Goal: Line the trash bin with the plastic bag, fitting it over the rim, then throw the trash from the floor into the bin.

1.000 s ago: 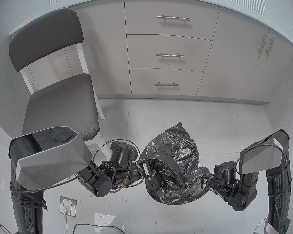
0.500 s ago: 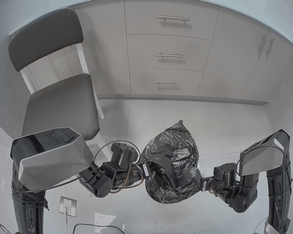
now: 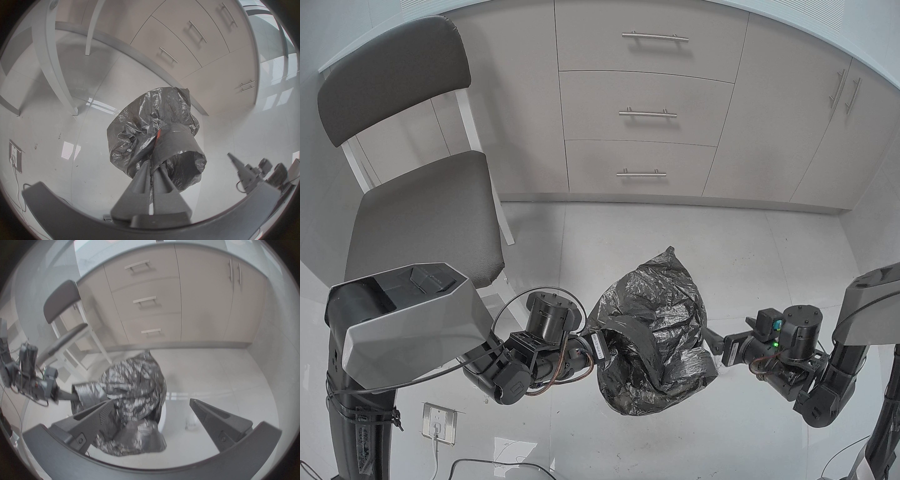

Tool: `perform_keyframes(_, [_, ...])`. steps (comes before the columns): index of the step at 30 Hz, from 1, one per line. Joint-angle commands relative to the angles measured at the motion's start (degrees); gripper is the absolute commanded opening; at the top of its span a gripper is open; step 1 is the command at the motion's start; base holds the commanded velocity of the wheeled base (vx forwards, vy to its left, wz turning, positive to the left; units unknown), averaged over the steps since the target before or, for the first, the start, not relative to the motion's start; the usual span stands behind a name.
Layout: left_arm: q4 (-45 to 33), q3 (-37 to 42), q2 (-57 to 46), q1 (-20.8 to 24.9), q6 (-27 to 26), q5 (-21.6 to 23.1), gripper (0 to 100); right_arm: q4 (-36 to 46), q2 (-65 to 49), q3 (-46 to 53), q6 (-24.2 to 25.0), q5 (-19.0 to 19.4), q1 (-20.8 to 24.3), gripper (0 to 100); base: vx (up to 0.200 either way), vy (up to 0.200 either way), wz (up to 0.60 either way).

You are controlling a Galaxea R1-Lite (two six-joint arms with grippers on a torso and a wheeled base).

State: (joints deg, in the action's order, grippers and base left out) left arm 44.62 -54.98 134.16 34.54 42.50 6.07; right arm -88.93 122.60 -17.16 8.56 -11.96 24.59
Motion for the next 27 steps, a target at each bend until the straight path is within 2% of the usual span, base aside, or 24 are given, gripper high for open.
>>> perform_keyframes(1, [0.12,0.05,0.14,0.01,0.04,-0.01,0,-1.07,-4.83,-5.51,-2.58,0.09,0.37,100,0.0,0.0,0.0])
perform_keyframes(4, [0.21,0.14,0.14,0.09,0.04,-0.01,0,-1.07,-4.48,-9.11,-4.25,-0.43,0.9,100,0.0,0.0,0.0])
perform_keyframes(7, [0.21,0.22,0.14,0.09,0.04,-0.01,0,1.22,-2.01,-14.83,-5.48,-3.77,1.08,100,0.0,0.0,0.0])
perform_keyframes(8, [0.21,0.22,0.14,0.09,0.04,-0.01,0,1.22,-2.01,-14.83,-5.48,-3.77,1.08,100,0.0,0.0,0.0])
perform_keyframes(9, [0.21,0.31,0.14,0.18,-0.05,-0.09,0,1.57,0.8,-19.31,-7.85,-5.53,1.08,100,0.0,0.0,0.0])
perform_keyframes(10, [0.21,0.31,0.14,0.18,-0.05,-0.09,0,1.57,0.8,-19.31,-7.85,-5.53,1.08,100,0.0,0.0,0.0])
perform_keyframes(12, [0.21,0.4,0.05,0.27,-0.05,-0.09,0,3.24,3.96,-25.73,-13.92,-6.06,0.64,100,0.0,0.0,0.0])
perform_keyframes(14, [0.21,0.4,0.14,0.18,-0.05,-0.09,0,5.79,6.07,-31.09,-16.73,-6.32,0.55,100,0.0,0.0,0.0])
perform_keyframes(21, [0.21,0.4,0.14,0.18,-0.4,-0.18,0,24.33,11.08,-52.36,-18.05,-9.49,1.08,100,0.0,0.0,0.0])
perform_keyframes(27, [0.21,0.49,0.23,0.18,-2.15,-0.18,0,41.65,13.63,-68.7,-17.26,-9.57,1.25,100,0.0,0.0,0.0])
